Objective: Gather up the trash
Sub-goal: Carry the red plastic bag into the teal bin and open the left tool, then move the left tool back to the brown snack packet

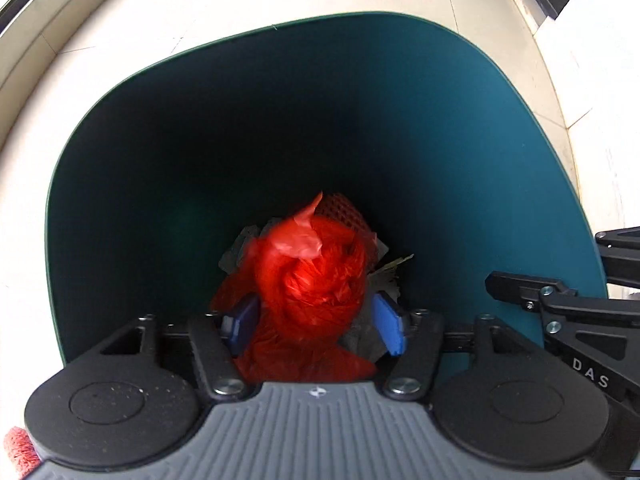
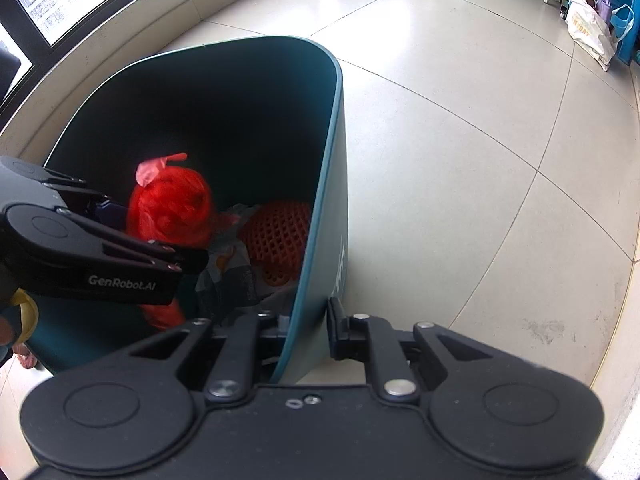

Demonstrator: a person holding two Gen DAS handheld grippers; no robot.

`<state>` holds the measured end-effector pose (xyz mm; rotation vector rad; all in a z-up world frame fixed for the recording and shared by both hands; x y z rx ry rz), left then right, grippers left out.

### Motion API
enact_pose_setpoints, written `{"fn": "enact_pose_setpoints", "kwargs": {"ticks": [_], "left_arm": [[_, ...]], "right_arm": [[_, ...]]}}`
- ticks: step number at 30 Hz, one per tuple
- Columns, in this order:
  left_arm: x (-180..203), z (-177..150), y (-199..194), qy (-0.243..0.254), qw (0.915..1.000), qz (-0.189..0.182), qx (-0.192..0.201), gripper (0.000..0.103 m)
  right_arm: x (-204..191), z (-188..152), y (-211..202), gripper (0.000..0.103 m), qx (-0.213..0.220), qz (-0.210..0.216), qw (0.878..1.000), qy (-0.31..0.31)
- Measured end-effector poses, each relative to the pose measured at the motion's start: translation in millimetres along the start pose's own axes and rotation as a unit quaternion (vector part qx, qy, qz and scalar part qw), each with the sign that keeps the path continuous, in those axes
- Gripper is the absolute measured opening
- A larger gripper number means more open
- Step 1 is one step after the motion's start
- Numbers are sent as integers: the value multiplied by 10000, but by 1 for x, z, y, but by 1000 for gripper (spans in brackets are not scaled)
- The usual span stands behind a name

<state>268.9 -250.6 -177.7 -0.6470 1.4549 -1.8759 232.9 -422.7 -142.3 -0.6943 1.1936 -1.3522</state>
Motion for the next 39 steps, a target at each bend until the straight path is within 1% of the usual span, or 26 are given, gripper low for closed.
{"fn": "enact_pose_setpoints", "kwargs": {"ticks": [1, 7, 10, 11, 14, 16, 19, 23, 26, 28, 32, 35, 39], "left_arm": [[-4, -3, -3, -11, 10000, -10, 63, 69], [-15, -6, -21, -88, 9996, -92, 269, 69], [-10, -11, -38, 49, 9991, -33, 423, 69], [-3, -7, -41, 67, 9989, -1, 456, 69], [-2, -11, -53, 61, 9982, 23, 598, 69], [-9, -17, -65, 40, 9976, 20, 688, 69], [-20, -31, -93, 23, 9961, -101, 876, 69], [-33, -44, -117, -34, 9942, 0, 1071, 69], [-48, -56, -130, -218, 9925, 97, 1199, 69], [-62, -67, -142, -360, 9912, 217, 1256, 71], [-88, -87, -143, -633, 9894, 330, 1264, 72], [-109, -102, -136, -892, 9886, 382, 1148, 72], [-138, -121, -122, -1153, 9868, 538, 1001, 72]], "right_arm": [[0, 0, 0, 13, 0, -2, 10000, -2], [-1, 0, 2, 13, -8, -30, 10000, -10], [-3, 0, 3, 13, -14, -54, 10000, -26], [-3, 0, 3, 13, -13, -57, 10000, -28], [-6, -1, 4, 13, -25, -81, 10000, -48], [-8, 0, 5, 13, -31, -92, 9999, -50], [-9, 1, 6, 13, -33, -114, 9999, -41], [-11, 2, 7, 13, -42, -133, 9999, -38], [-13, 2, 8, 12, -38, -177, 9998, -35], [-13, 1, 9, 12, -40, -205, 9998, -47], [-16, 2, 11, 12, -60, -223, 9997, -17], [-18, 2, 14, 11, -76, -284, 9996, -25], [-19, 2, 18, 11, -95, -326, 9994, -2]]}}
Point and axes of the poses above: each gripper's, at about its wrist camera, not at the fingertips, and y roughly the way its jaws point, x to its right, z to its top, the point moved 4 cm from there along y, roughly the way its jaws point, and after that the axes turned 15 degrees about y, right-handed, at the moved point
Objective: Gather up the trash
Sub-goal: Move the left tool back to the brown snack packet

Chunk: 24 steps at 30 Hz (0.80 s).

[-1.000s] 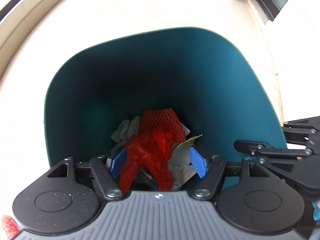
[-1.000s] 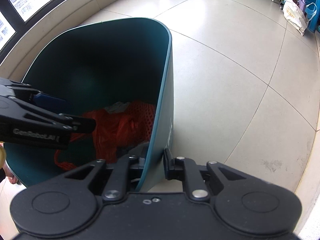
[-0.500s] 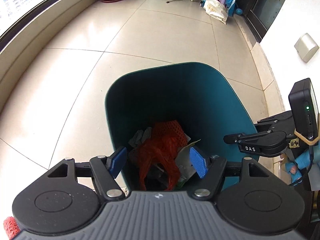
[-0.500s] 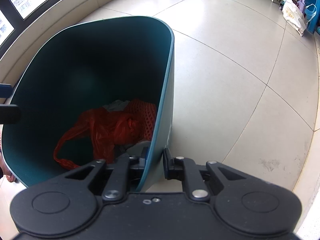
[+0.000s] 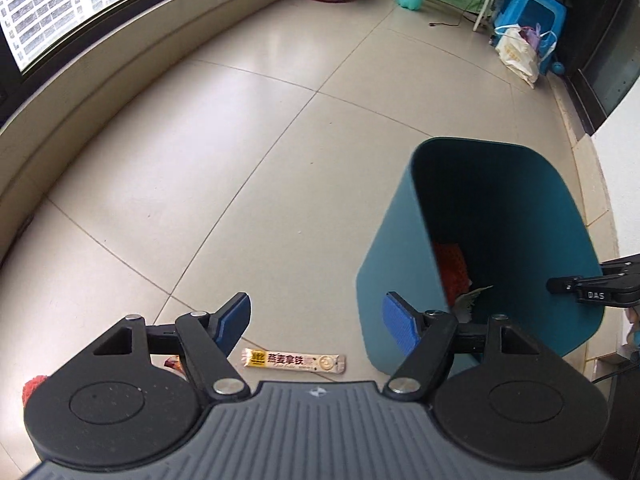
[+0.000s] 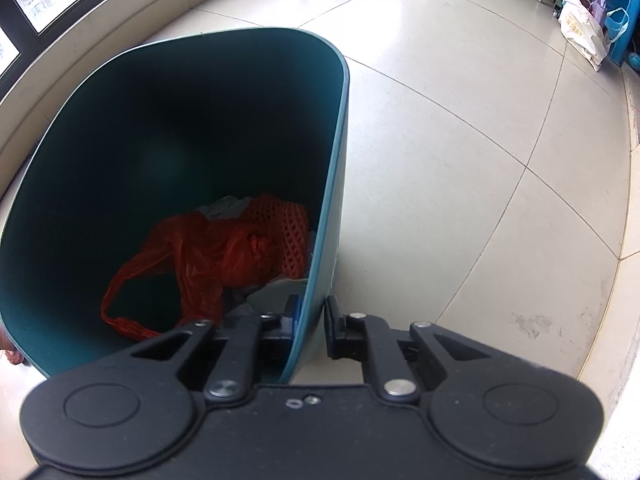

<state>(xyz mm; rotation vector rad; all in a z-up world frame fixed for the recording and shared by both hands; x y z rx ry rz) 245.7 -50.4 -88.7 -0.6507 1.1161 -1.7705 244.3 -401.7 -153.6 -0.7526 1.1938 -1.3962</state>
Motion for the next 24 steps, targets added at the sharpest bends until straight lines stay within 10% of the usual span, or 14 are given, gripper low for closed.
{"fn": "enact_pose_setpoints", "kwargs": {"ticks": [24], "left_arm": [[-134, -111, 208, -504, 9839, 45, -1715, 72]], "right_arm": [[-7, 0, 32, 10, -388, -340, 9986, 77]]}}
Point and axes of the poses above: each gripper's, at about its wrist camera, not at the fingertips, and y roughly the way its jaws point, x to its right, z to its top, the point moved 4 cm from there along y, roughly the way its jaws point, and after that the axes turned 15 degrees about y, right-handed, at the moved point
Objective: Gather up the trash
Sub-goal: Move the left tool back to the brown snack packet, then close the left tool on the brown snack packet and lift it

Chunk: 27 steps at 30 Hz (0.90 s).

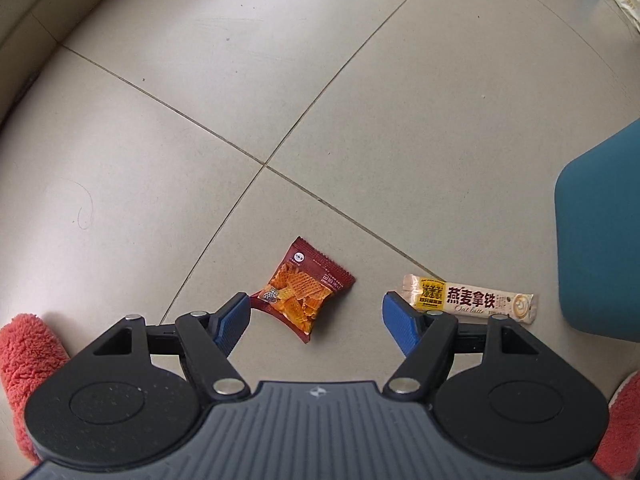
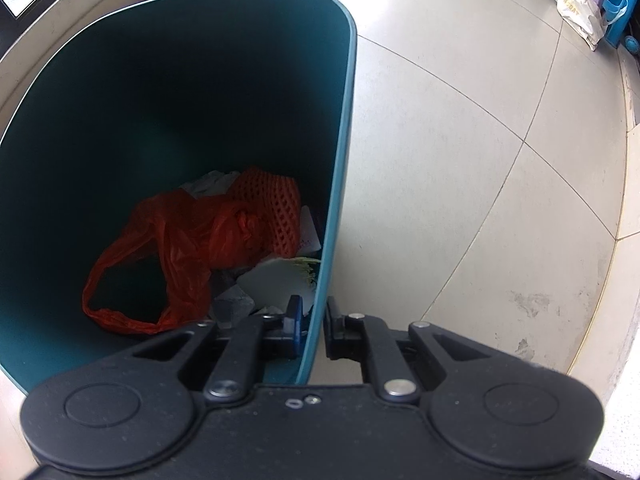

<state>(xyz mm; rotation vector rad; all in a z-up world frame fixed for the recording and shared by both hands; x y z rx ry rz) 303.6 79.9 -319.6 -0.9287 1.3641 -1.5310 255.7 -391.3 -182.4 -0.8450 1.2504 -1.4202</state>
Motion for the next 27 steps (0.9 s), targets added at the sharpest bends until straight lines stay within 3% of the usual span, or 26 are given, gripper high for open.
{"fn": "enact_pose_setpoints", "kwargs": {"ticks": [6, 17, 21, 27], "left_arm": [[-14, -9, 42, 495, 9984, -60, -249, 72], [-14, -12, 73, 879, 9958, -63, -251, 70], [-18, -12, 77, 710, 9971, -85, -242, 47], [-29, -17, 71, 214, 9995, 53, -215, 38]], "right_arm": [[-4, -2, 3, 9, -112, -35, 9999, -27], [-6, 1, 0, 9, -136, -23, 9999, 90], [-6, 1, 0, 9, -135, -19, 9998, 116], [-2, 2, -8, 9, -62, 28, 9998, 162]]}}
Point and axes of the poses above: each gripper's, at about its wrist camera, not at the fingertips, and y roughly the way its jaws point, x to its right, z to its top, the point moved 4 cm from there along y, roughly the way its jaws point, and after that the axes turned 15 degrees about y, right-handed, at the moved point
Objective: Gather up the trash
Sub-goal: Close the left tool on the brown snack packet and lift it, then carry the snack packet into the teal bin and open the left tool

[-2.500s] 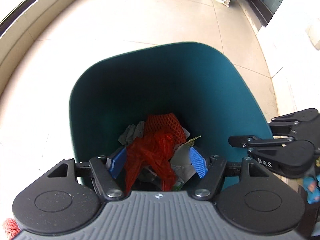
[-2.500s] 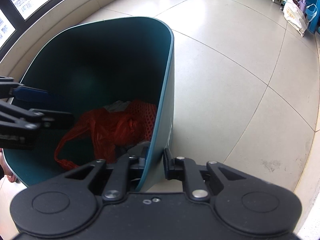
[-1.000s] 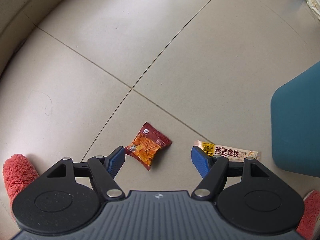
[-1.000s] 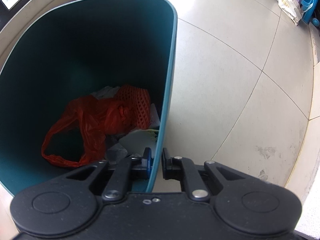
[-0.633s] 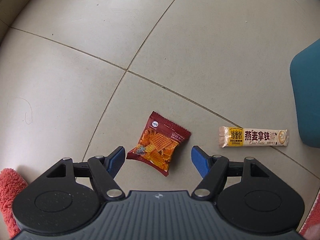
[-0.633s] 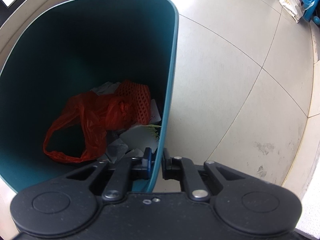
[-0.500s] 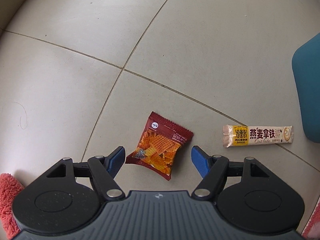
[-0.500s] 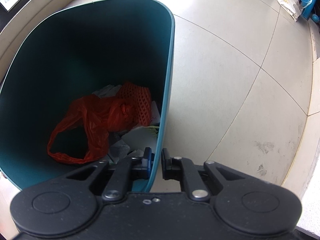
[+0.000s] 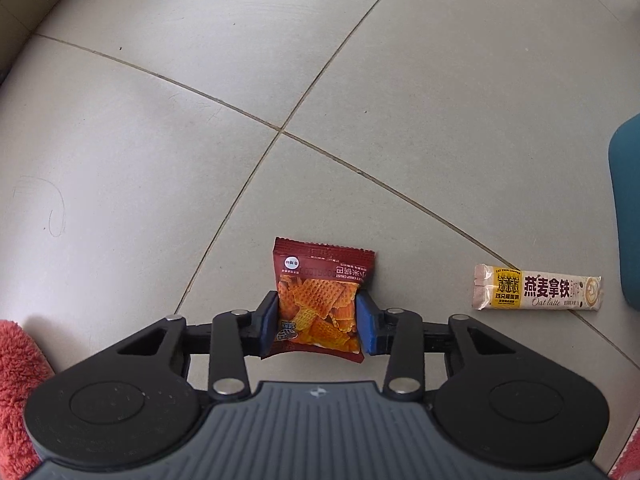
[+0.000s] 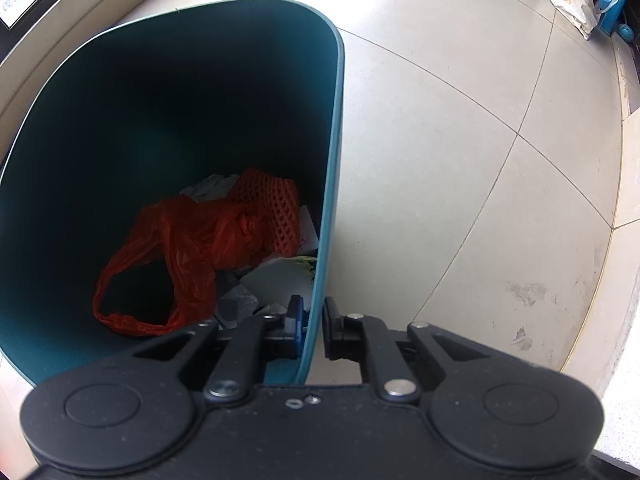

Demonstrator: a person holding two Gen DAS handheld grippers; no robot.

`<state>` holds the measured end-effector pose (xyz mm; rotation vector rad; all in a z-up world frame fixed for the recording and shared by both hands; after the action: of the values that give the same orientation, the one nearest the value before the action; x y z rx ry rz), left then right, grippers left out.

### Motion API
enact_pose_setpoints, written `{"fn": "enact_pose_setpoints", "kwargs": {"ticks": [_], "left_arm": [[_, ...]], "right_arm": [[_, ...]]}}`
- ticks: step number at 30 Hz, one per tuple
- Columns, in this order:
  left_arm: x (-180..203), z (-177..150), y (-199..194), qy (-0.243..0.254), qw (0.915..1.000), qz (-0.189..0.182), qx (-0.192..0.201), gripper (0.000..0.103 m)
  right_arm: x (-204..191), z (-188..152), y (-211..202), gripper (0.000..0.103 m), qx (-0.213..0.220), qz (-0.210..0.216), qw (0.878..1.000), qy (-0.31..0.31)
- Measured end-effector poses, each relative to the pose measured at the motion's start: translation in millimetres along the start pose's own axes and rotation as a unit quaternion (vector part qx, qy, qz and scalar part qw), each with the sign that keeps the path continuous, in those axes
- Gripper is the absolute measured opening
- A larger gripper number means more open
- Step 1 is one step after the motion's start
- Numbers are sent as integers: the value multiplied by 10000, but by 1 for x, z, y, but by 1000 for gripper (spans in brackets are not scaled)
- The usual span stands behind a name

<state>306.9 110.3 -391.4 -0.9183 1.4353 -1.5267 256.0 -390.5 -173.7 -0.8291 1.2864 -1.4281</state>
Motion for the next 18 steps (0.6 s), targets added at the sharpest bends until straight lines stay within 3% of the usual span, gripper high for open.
{"fn": "enact_pose_setpoints", "kwargs": {"ticks": [4, 8, 18], "left_arm": [[5, 3, -14, -27, 9998, 207, -17, 37], [11, 10, -42, -261, 9994, 171, 126, 37], [61, 29, -154, -20, 9976, 321, 615, 37]], "right_arm": [[4, -1, -7, 9, 97, 77, 9999, 43], [6, -4, -10, 9, 181, 118, 9998, 16], [12, -15, -17, 9, 353, 256, 9990, -9]]}}
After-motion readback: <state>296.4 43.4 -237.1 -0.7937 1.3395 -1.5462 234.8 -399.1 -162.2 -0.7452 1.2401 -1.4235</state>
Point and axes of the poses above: each gripper's, at about its wrist camera, not at the fingertips, and y roughly the way its jaws point, x to its right, z to its top, the point moved 4 cm from there along y, roughly the way its jaws point, and after that the axes turned 15 degrees about y, right-handed, at the moved point
